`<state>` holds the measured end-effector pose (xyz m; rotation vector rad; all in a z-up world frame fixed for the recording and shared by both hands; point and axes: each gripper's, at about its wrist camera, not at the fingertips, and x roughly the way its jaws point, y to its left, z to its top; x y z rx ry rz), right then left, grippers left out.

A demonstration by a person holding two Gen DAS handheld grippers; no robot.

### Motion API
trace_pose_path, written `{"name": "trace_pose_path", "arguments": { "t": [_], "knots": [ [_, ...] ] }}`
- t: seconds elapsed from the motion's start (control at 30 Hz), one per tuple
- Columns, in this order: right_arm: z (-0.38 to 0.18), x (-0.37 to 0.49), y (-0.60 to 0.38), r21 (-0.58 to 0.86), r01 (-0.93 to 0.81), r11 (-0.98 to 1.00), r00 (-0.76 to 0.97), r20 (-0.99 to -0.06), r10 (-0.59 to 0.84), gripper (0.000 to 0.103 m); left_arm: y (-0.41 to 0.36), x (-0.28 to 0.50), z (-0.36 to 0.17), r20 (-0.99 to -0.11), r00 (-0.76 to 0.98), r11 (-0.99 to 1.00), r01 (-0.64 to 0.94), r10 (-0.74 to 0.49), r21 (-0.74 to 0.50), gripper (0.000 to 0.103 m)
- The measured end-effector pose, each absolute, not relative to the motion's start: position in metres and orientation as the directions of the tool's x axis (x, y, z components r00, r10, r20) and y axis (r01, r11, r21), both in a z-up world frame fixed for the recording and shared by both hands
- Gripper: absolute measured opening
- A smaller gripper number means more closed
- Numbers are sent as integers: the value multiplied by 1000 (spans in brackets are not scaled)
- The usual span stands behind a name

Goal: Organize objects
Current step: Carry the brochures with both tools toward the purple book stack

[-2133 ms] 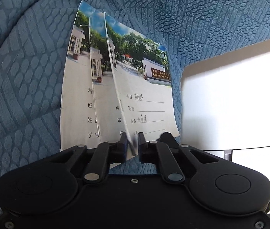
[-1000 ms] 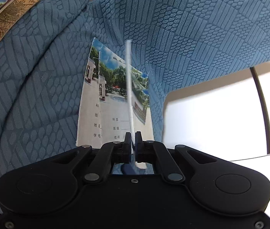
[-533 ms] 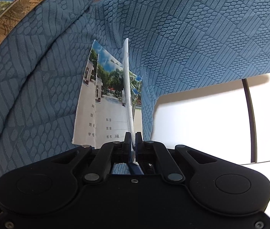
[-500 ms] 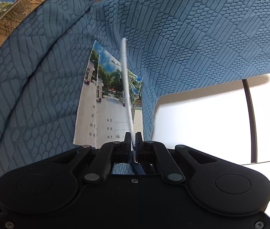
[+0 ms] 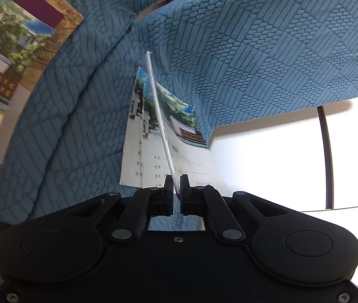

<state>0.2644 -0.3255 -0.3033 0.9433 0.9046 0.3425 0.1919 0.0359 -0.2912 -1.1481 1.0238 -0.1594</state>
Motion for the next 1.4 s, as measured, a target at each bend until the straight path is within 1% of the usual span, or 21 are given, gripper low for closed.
{"name": "trace_pose_path", "arguments": {
  "t": [0.1,0.33,0.43,0.73,1.0,1.13,1.4],
  "knots": [
    [-288,264,-311,771,80,632,594,-546,591,6,46,186,-287,-577,577,431,-384,-578,-816,3],
    [-237,252,-291,735,-36,677,624,-512,590,5,61,169,-265,-522,608,369,-370,-598,-853,3],
    [-221,246,-284,725,-57,687,627,-509,589,5,66,163,-254,-520,617,364,-371,-591,-854,3],
    [-202,227,-260,738,-38,674,592,-527,610,6,99,139,-223,-521,629,381,-357,-577,-853,4],
    [-175,206,-229,739,-128,662,587,-481,651,6,136,118,-191,-493,674,402,-303,-550,-864,4],
    [-162,198,-212,734,-170,658,577,-467,670,6,155,111,-176,-496,672,438,-274,-550,-856,6],
    [-156,179,-178,723,-224,653,534,-469,703,6,195,85,-168,-496,694,440,-280,-522,-853,6]
  ]
}}
